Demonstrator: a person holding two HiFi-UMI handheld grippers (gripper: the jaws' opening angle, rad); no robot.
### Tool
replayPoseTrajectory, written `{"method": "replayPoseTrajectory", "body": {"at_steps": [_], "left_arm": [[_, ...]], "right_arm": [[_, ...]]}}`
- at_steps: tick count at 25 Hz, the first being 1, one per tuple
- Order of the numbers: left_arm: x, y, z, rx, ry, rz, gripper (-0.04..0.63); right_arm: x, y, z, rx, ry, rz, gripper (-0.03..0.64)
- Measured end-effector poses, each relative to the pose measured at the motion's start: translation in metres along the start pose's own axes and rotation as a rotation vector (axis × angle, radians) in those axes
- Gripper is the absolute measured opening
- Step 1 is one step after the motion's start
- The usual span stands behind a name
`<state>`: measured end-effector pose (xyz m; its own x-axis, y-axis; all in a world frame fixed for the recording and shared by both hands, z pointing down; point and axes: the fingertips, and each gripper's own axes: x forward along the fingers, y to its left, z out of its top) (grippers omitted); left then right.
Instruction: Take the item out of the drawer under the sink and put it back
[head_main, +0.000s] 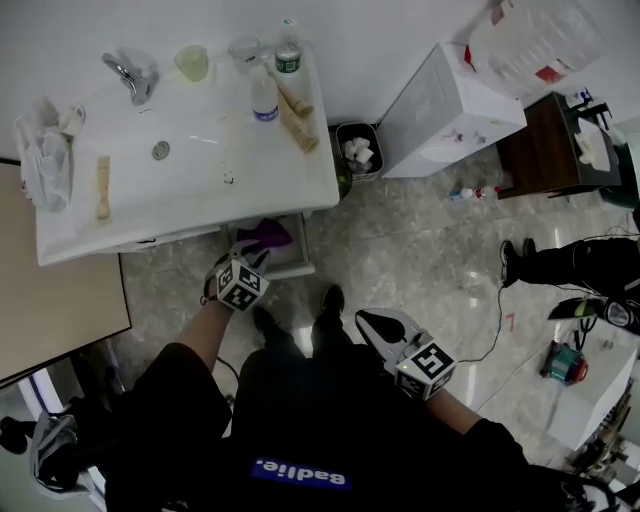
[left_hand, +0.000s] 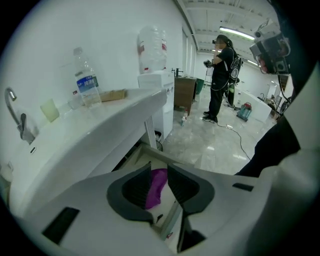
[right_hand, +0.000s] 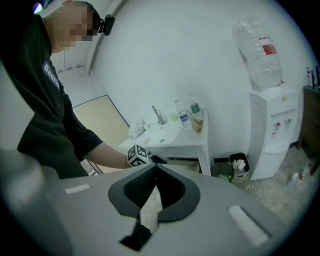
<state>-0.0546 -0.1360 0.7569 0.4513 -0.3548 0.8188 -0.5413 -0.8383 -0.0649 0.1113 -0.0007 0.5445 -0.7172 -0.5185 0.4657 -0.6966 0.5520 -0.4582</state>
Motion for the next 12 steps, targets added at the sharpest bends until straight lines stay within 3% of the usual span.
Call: {"method": "replayPoseTrajectory", "body": {"at_steps": [8, 12], "left_arm": [[0.063, 0.003, -0.037, 0.182, 0.130, -0.023, 0.123], [0.090, 0.009, -0.056, 0.193, 0.196, -0.035, 0.138]], "right_arm": [[0.004, -0.013, -0.033, 0.019, 0.076, -0.045, 0.002], [0.004, -0.021, -0.043, 0.055, 0.092, -0.067, 0.002]]}}
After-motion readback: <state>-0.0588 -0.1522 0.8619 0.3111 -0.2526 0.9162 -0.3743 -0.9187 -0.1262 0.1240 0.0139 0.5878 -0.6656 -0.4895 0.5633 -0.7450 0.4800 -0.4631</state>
